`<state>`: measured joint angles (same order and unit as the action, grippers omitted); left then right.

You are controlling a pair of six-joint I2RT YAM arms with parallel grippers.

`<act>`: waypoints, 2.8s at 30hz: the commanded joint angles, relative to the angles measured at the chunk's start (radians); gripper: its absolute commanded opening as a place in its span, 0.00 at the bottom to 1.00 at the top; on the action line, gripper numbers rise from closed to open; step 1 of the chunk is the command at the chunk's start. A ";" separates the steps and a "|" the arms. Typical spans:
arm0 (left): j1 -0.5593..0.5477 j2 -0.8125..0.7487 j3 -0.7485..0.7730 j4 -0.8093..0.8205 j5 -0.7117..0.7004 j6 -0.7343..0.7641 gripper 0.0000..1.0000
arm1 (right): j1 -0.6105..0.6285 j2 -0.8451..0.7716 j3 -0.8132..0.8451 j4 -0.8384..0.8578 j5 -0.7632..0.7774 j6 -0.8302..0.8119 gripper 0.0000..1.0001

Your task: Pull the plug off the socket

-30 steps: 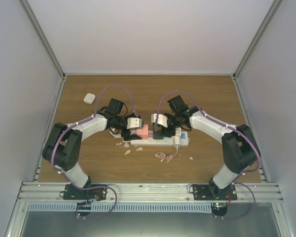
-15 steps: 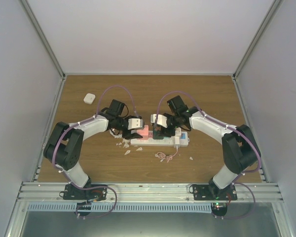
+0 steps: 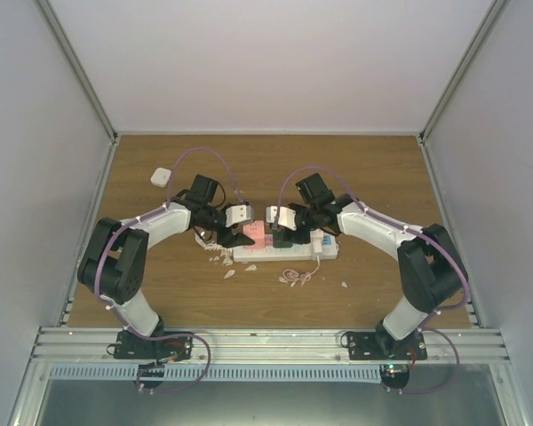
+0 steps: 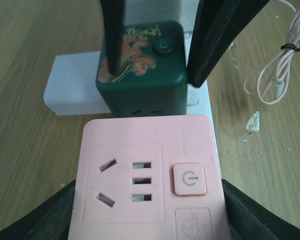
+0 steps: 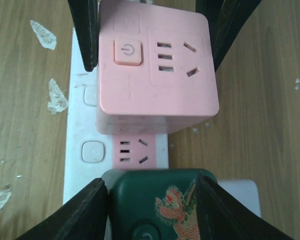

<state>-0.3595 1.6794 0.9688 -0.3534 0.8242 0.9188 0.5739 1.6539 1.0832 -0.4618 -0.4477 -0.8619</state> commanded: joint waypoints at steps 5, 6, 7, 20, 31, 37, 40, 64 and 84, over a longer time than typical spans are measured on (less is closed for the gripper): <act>0.008 -0.069 -0.012 0.082 0.209 0.030 0.23 | 0.021 0.075 -0.055 -0.059 0.084 0.001 0.44; 0.008 -0.077 -0.024 0.091 0.204 0.035 0.22 | 0.021 0.074 -0.057 -0.059 0.084 0.000 0.44; 0.008 -0.082 -0.031 0.096 0.196 0.040 0.22 | 0.021 0.073 -0.057 -0.060 0.087 0.000 0.44; 0.093 -0.116 0.045 -0.129 0.115 0.158 0.21 | 0.030 0.028 -0.061 -0.055 0.061 0.004 0.47; 0.304 -0.123 0.260 -0.435 -0.105 0.277 0.24 | 0.032 -0.060 -0.070 -0.045 -0.005 0.006 0.54; 0.417 -0.090 0.378 -0.558 -0.410 0.418 0.25 | 0.033 -0.094 -0.072 -0.039 -0.029 0.008 0.58; 0.465 -0.078 0.423 -0.592 -0.534 0.500 0.24 | 0.032 -0.108 -0.072 -0.039 -0.044 0.009 0.58; 0.531 0.140 0.477 -0.422 -1.177 0.878 0.27 | 0.033 -0.155 -0.080 -0.029 -0.071 0.012 0.59; 0.500 0.254 0.465 -0.341 -1.286 0.952 0.47 | 0.032 -0.133 -0.083 -0.031 -0.067 0.009 0.58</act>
<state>0.1558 1.9331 1.4174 -0.7277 -0.4324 1.8511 0.6014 1.5181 1.0122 -0.4934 -0.5034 -0.8581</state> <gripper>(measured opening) 0.629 0.585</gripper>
